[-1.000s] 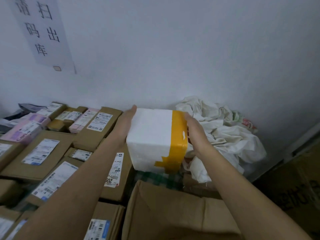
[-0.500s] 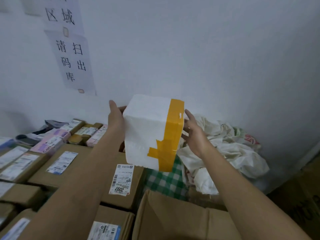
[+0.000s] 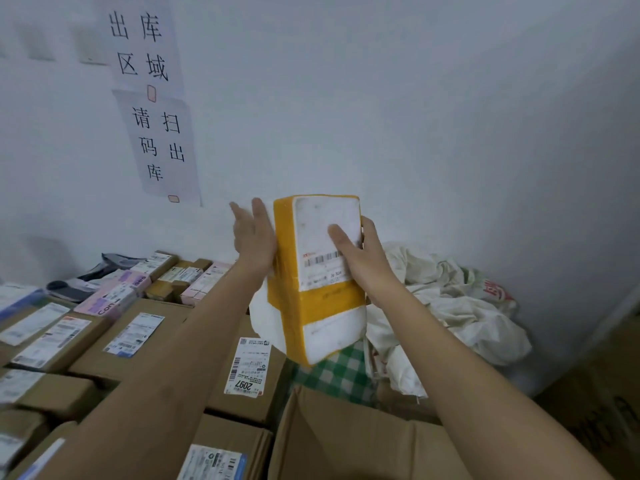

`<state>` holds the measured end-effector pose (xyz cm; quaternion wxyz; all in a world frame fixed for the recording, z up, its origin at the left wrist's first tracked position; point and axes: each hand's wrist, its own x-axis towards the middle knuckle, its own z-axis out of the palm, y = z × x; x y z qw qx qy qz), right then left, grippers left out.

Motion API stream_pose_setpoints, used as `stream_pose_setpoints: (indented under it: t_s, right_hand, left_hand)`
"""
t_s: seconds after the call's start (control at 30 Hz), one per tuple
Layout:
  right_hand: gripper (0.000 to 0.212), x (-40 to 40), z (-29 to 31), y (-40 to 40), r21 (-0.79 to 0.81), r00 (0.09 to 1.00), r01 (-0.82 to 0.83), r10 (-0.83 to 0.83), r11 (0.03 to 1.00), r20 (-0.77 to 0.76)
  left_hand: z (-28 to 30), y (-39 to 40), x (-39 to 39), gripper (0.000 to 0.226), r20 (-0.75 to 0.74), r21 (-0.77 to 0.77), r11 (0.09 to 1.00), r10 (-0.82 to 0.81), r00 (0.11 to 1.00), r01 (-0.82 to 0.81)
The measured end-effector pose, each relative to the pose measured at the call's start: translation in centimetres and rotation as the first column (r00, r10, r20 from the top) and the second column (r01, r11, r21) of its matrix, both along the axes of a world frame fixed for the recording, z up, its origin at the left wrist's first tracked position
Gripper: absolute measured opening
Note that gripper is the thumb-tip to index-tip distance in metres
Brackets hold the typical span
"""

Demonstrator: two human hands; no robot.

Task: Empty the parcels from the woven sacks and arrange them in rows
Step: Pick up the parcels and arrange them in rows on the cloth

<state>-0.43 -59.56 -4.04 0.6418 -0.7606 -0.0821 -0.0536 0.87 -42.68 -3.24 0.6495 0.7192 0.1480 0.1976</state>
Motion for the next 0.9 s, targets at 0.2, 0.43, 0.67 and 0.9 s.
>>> stream_pose_setpoints:
  t_s: [0.2,0.43,0.67,0.9]
  right_hand:
    - [0.037,0.1,0.9,-0.3,-0.011,0.998,0.066,-0.066,0.998,0.014]
    - [0.029,0.4,0.6,-1.5,-0.003,0.975,0.162,-0.161,0.987,-0.151]
    - [0.039,1.2,-0.4,-2.3,0.18,0.971,0.122,-0.08,0.976,-0.226]
    - [0.043,3.4,0.3,-2.5,0.163,0.969,0.009,0.031,0.987,-0.244]
  left_hand:
    - [-0.8,-0.8,-0.1,0.112,-0.064,-0.055,0.95,-0.312,0.948,0.308]
    - [-2.0,-1.5,-2.4,0.067,-0.026,-0.057,0.939,-0.342,0.939,0.34]
    - [-2.7,-0.8,-1.3,0.087,-0.089,-0.126,0.86,-0.507,0.858,0.495]
    - [-3.0,-0.4,2.3,0.07,-0.136,-0.178,0.835,-0.546,0.827,0.521]
